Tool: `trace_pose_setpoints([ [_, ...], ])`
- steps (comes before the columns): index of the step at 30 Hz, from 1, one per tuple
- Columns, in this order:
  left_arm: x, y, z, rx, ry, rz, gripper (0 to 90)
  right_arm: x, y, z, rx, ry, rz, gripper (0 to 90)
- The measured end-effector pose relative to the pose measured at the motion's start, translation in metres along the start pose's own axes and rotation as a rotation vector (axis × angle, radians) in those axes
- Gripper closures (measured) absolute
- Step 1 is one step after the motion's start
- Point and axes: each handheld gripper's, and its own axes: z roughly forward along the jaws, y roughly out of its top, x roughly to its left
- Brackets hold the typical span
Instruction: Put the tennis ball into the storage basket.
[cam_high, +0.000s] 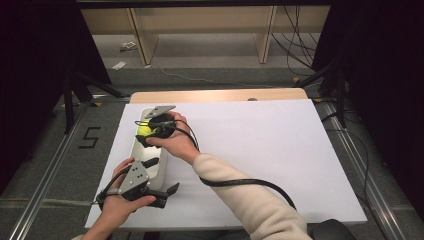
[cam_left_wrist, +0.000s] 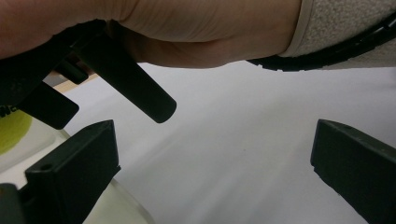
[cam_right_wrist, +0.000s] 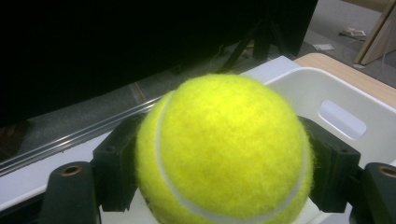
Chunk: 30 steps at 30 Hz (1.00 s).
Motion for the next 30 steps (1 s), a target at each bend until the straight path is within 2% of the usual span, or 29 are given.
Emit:
trace_pose_setpoints([
  [30,0.0001,-0.0002,0.0002,0.0,-0.002,-0.002,0.3,0.0024,-0.0031,0.0103,0.051,0.015,-0.011,25.7],
])
